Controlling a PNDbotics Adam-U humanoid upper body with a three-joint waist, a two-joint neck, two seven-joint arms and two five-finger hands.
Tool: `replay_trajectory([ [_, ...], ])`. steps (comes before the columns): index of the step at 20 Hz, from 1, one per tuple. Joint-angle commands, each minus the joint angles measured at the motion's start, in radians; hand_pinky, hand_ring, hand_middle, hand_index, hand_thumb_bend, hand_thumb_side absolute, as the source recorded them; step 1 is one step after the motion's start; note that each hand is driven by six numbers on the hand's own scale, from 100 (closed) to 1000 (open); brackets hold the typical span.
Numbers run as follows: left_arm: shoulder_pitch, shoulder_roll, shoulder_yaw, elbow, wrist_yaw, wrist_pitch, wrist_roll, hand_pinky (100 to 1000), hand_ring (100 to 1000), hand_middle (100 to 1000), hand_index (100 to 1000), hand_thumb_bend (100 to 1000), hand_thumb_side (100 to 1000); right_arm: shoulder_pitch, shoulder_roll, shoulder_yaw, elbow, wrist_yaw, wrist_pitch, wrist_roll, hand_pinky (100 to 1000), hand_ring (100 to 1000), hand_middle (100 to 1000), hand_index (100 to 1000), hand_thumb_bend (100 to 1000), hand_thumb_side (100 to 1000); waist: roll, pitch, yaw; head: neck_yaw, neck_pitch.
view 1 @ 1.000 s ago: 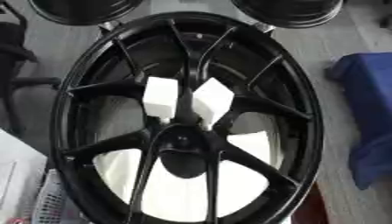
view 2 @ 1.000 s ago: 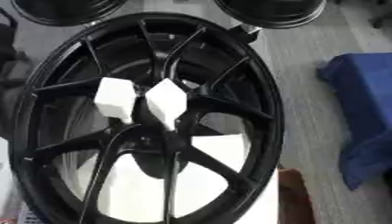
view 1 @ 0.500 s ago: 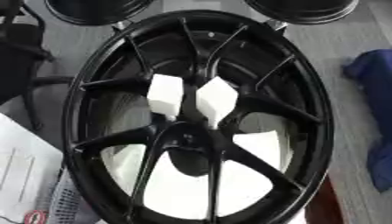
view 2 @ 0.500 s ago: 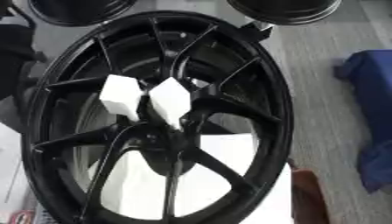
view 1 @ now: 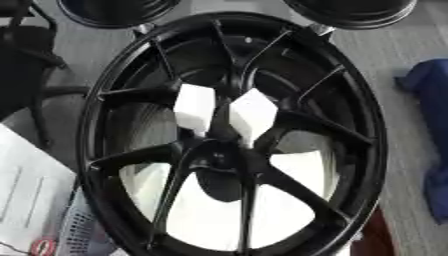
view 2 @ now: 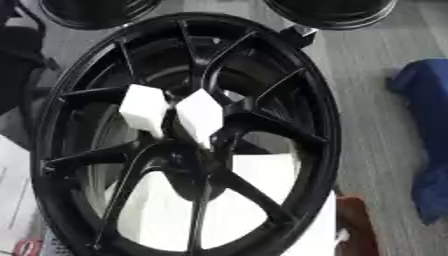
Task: Pull the pin out of the wheel hub.
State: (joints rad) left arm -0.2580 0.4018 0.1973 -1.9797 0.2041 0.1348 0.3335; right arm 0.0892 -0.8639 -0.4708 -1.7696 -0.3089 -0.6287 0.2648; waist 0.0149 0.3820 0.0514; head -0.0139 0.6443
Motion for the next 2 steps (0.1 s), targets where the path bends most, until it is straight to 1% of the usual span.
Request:
replay_trajectory([
  [1,-0.018,0.012,-0.015,-0.02,0.007,0.003,-0.02,744,650,592,721,335,661,-0.048,0.008,0.051,-0.073,-0.05,0.021,0.037,798,673,649,800,100,608,-0.005,-0.028,-0.001,-0.006,-0.015],
  [2,-0.022,0.012,-0.02,-0.02,0.007,0.005,-0.026,743,650,592,721,335,662,-0.069,0.02,0.078,-0.08,-0.063,0.036,0.053,803,680,656,808,100,622,-0.006,-0.028,0.0,-0.006,-0.016],
])
